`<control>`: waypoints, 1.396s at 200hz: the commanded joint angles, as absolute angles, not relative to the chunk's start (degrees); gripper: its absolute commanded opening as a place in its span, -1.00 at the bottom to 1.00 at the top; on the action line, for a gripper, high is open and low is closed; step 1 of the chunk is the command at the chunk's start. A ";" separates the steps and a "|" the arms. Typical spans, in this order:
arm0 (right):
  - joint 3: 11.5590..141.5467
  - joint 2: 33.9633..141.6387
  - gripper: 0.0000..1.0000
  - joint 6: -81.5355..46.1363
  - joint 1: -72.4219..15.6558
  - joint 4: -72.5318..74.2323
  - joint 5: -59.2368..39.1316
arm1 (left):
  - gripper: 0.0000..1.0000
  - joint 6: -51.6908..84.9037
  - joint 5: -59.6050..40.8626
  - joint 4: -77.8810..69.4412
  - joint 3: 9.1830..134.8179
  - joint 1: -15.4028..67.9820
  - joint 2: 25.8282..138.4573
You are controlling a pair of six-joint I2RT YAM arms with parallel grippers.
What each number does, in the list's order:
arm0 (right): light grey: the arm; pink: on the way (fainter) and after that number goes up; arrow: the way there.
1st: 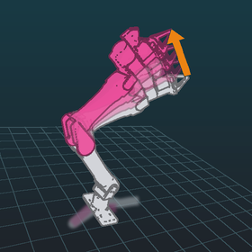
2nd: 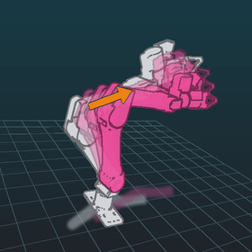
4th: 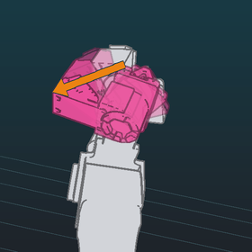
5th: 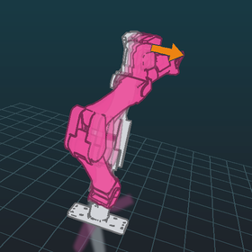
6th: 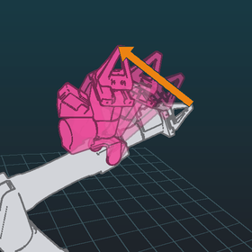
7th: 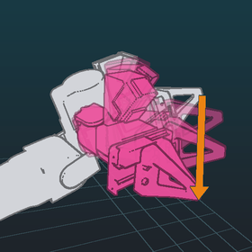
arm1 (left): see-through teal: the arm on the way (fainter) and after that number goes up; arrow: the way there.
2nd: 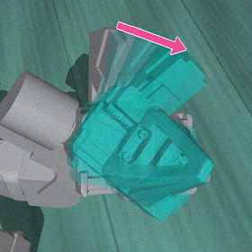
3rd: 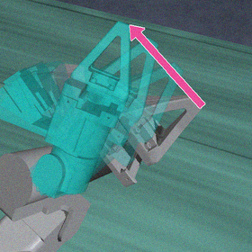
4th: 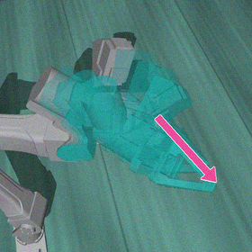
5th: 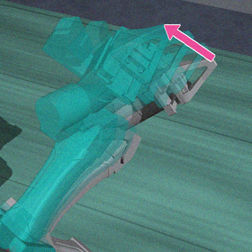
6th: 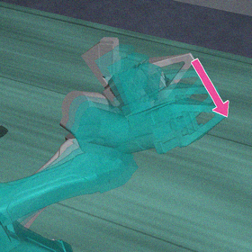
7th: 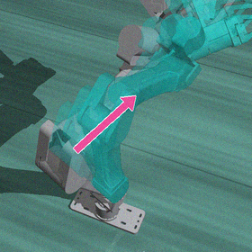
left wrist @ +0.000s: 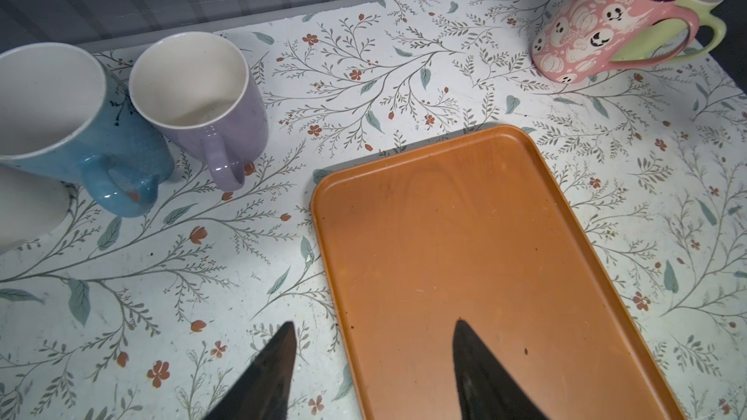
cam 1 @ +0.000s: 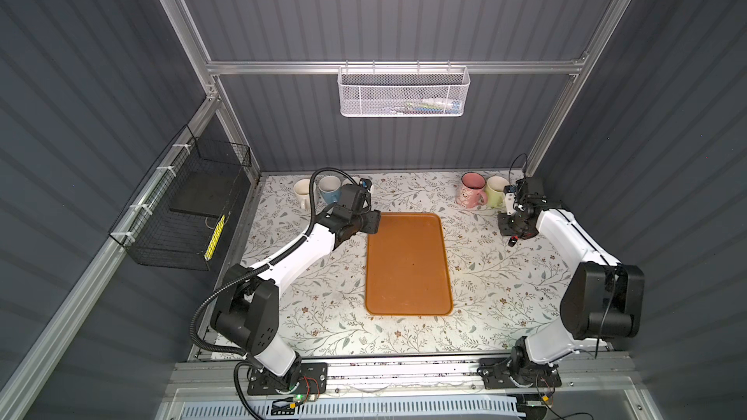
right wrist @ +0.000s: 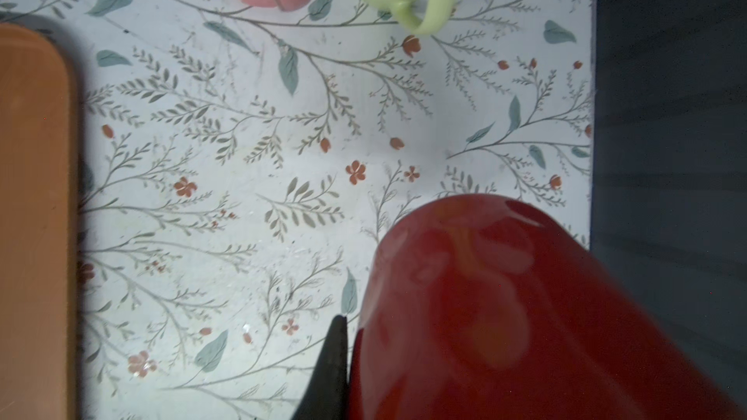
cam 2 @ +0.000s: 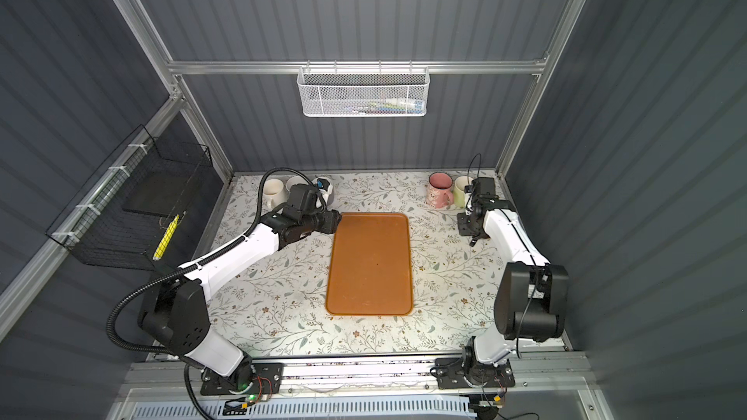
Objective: Turn the mug right side up
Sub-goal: 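Carry the red mug with the right gripper toward the green mug while the left withdraws, then lower the red mug upright beside the green mug and open the right gripper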
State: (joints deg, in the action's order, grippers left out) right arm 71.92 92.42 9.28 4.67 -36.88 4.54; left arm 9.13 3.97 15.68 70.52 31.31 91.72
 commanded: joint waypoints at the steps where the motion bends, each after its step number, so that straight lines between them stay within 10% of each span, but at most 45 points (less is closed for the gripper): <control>1: 76.77 95.93 -1.00 15.85 6.53 -34.35 5.31 | 0.24 7.49 6.01 15.67 69.53 31.35 89.68; 279: 123.78 136.69 -0.90 28.48 17.06 -47.96 -14.13 | 0.24 9.57 13.97 23.76 74.34 31.31 89.71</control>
State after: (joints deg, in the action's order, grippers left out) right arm 120.11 135.28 27.51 16.93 -46.85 -12.25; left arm 8.38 12.75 21.82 72.42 31.31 91.70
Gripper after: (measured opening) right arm 0.110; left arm 0.619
